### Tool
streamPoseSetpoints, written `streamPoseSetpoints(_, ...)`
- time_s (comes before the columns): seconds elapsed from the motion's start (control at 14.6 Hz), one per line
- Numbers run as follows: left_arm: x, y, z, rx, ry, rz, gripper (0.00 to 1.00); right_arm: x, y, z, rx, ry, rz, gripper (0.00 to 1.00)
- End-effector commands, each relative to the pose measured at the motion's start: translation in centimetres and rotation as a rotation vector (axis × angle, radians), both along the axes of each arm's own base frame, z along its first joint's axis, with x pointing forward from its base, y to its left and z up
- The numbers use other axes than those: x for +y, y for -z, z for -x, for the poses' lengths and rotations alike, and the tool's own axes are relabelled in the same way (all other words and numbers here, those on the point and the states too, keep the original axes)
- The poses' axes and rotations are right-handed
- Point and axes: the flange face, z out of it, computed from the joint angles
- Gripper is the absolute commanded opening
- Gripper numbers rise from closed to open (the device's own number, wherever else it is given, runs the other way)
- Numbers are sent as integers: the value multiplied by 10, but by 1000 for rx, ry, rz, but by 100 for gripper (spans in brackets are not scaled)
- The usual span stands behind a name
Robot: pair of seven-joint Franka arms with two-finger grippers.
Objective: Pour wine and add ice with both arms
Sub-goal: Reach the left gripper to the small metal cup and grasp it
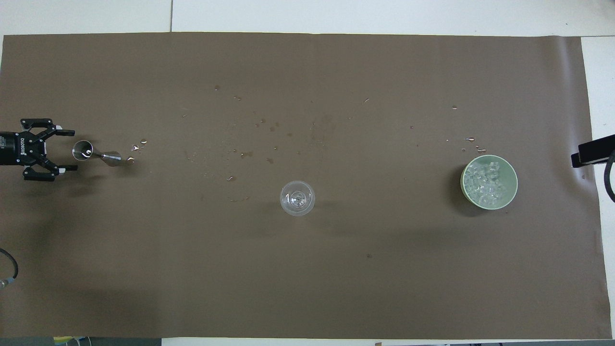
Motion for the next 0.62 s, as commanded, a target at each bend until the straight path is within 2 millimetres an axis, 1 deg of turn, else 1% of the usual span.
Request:
streamPoseSetpoints(0.0, -12, -5, 20, -16, -89, 88, 100, -3, -1, 6, 4, -16, -4, 100)
streamPoseSetpoints(0.07, -14, -2, 25, -35, -72, 103, 100, -3, -1, 6, 2, -16, -3, 100)
streamPoseSetpoints(0.14, -17, -2, 28, -103, -9, 114, 100, -3, -1, 6, 2, -16, -3, 100)
streamPoseSetpoints(0.21, -25, 0, 33, -196, 61, 131, 100, -3, 0, 6, 5, -16, -4, 100)
streamPoseSetpoints(0.34, -33, 11, 48, -218, -3, 179, 100, -3, -1, 6, 4, -16, -4, 100)
streamPoseSetpoints(0.41, -33, 17, 54, -210, -44, 172, 100, -3, -1, 6, 4, -16, -4, 100)
streamPoseSetpoints(0.55, -37, 23, 56, -188, -132, 189, 100, -3, -1, 6, 2, -16, -3, 100)
